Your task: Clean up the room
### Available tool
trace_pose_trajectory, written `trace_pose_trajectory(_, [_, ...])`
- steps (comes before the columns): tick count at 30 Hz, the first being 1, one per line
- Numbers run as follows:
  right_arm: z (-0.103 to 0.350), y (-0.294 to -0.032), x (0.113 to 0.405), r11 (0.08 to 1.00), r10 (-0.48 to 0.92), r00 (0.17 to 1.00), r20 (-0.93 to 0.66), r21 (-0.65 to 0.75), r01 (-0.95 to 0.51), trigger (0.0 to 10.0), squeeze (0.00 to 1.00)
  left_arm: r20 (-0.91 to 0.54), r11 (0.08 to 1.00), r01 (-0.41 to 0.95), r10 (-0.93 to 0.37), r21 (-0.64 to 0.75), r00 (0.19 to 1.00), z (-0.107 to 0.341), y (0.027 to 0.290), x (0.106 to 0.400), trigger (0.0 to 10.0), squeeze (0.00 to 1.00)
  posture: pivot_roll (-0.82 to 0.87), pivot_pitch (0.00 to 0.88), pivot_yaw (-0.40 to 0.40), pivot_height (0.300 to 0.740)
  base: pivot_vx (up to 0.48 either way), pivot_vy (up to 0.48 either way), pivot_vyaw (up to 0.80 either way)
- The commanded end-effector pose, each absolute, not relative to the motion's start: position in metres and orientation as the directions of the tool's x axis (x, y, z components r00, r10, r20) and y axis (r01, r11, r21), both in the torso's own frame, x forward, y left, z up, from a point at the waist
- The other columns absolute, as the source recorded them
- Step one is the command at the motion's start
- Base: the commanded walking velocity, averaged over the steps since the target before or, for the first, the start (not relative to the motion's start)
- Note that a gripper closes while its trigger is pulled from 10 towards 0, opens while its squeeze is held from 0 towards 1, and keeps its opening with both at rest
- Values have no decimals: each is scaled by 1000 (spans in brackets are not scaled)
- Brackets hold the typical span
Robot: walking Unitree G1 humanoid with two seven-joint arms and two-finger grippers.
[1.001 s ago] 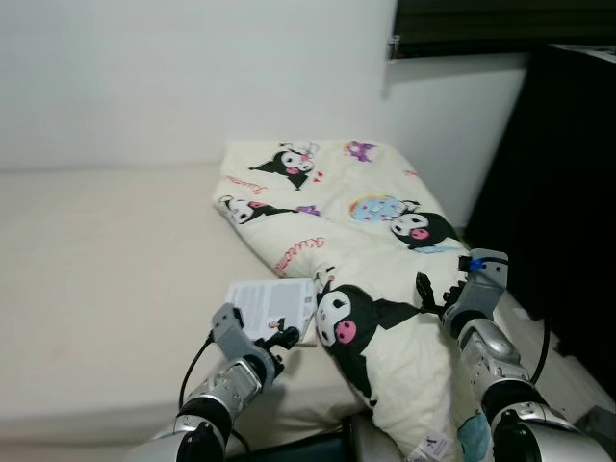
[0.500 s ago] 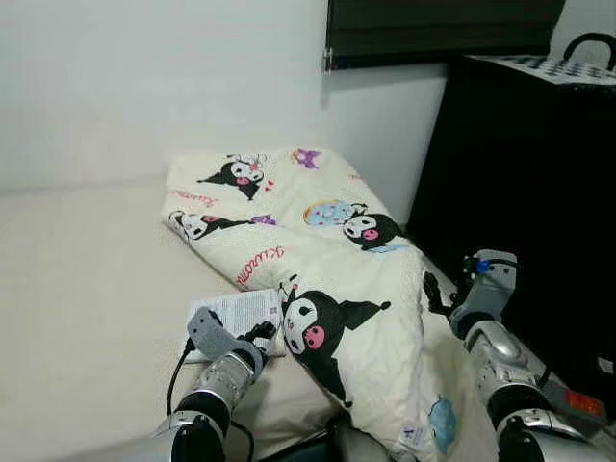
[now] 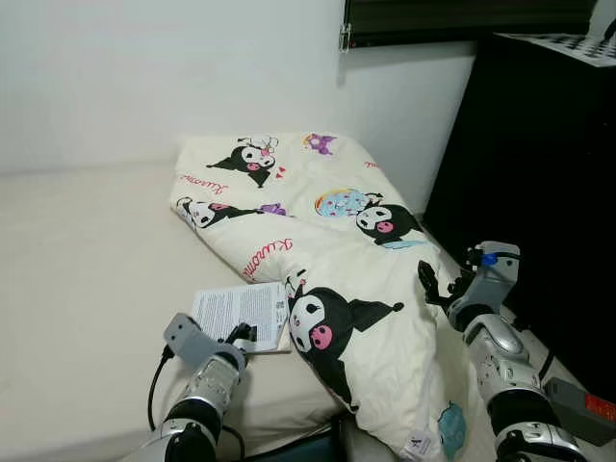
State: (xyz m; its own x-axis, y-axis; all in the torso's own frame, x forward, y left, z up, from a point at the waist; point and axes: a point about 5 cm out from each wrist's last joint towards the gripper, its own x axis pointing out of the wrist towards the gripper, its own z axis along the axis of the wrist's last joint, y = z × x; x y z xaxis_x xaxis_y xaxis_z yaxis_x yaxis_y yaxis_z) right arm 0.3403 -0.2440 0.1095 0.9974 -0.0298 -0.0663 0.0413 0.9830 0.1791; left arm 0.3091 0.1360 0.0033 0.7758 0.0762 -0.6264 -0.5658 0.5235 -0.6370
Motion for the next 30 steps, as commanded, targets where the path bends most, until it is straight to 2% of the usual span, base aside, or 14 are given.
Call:
trace_pose_trajectory(1, [111,-237,341,981,-12,998,-68,191,25,10000,0,-635,501,-591,100,-633,766,1,143,307,10000,0,-92,49,23,501,0,0,0])
trace_pose_trajectory(3, [122,-233,340,982,-1,999,-39,191,8,10000,0,-643,504,-602,115,-619,758,1,141,306,10000,0,-97,102,14,486,0,0,0])
trace_pose_trajectory(9, [134,-230,334,983,18,1000,-15,181,-15,10000,0,-639,467,-611,120,-640,760,3,140,308,10000,0,-104,150,9,466,0,0,0])
trace_pose_trajectory(11, [145,-228,330,983,31,999,16,178,-33,10000,0,-580,413,-546,50,-729,813,12,129,316,10000,0,-119,184,10,462,0,0,0])
trace_pose_trajectory(16, [154,-227,327,983,34,999,42,177,-41,10000,0,-495,362,-455,-22,-814,869,24,117,326,10000,0,-130,209,10,462,0,0,0])
trace_pose_trajectory(17, [162,-225,323,983,33,998,55,178,-42,10000,0,-405,311,-366,-69,-877,912,40,106,336,10000,0,-141,234,8,462,0,0,0])
trace_pose_trajectory(20, [165,-222,320,982,36,998,56,184,-46,10000,0,-361,281,-325,-85,-903,929,48,102,342,10000,0,-150,253,4,462,0,0,0])
trace_pose_trajectory(30, [168,-208,305,976,61,998,31,206,-66,10000,0,-337,308,-300,-71,-903,939,62,98,352,10000,0,-174,306,-2,462,0,0,0])
